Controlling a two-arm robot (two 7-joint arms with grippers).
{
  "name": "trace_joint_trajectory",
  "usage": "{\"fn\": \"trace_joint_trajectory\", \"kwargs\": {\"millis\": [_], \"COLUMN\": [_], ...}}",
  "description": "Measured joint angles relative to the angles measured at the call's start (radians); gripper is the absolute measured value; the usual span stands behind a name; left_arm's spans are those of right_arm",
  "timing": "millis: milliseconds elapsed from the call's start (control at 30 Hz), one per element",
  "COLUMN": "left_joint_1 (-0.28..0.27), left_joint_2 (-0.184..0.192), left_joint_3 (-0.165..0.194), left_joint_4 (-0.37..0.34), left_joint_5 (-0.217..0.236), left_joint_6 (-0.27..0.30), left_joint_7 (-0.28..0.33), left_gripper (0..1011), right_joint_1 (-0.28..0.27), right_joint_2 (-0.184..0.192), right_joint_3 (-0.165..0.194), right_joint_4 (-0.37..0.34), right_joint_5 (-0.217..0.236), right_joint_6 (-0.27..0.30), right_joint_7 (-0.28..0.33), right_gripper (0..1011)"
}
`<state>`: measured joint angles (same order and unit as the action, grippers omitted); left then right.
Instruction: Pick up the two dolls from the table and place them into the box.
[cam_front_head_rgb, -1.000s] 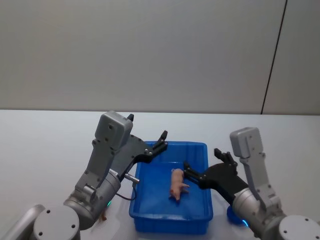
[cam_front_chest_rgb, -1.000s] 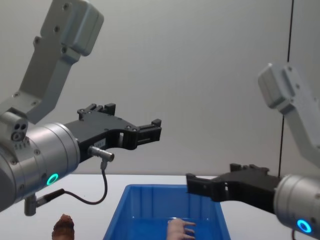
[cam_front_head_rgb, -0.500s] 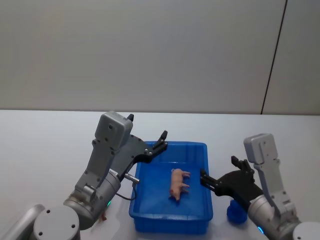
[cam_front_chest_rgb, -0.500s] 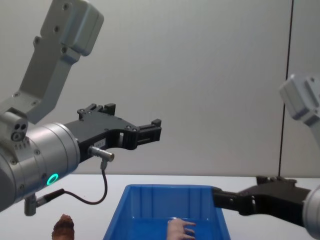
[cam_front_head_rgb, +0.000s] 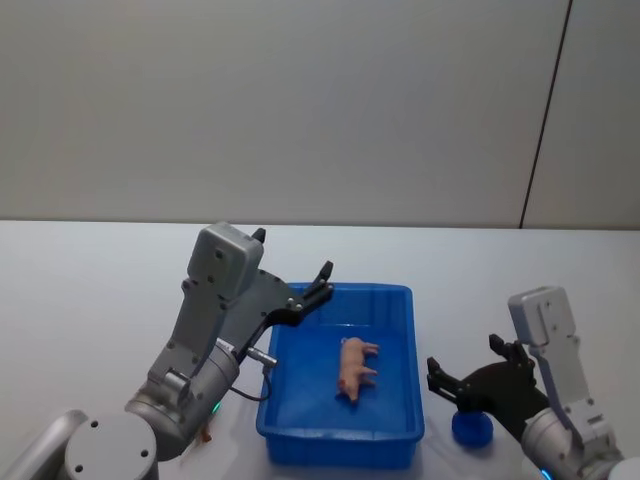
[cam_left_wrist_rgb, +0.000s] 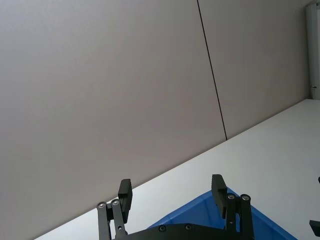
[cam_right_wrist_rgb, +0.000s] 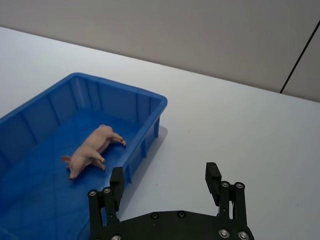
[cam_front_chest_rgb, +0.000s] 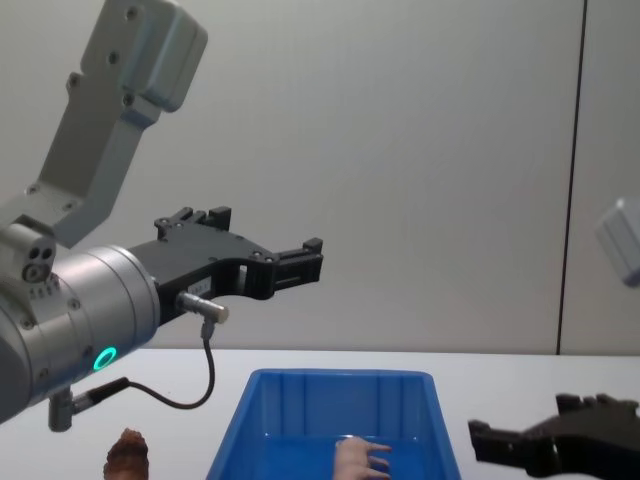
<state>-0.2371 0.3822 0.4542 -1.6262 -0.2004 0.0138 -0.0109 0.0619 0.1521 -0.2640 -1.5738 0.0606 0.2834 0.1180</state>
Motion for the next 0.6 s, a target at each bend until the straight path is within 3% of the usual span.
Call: {"fn": "trace_joint_trajectory", "kwargs": {"millis": [600], "left_joint_1": [0.000], "left_joint_2": [0.000], "left_joint_3": [0.000], "left_joint_4": [0.000], "left_joint_5": [0.000], "left_joint_6": [0.000], "left_joint_7": [0.000], "left_gripper": [1001], "right_joint_1": [0.004], "right_joint_2": [0.022], "right_joint_3": [0.015], "right_joint_4": [0.106], "right_joint_5": [0.021], "right_joint_6": [-0.038], "right_joint_7": [0.094], "right_gripper": [998]}}
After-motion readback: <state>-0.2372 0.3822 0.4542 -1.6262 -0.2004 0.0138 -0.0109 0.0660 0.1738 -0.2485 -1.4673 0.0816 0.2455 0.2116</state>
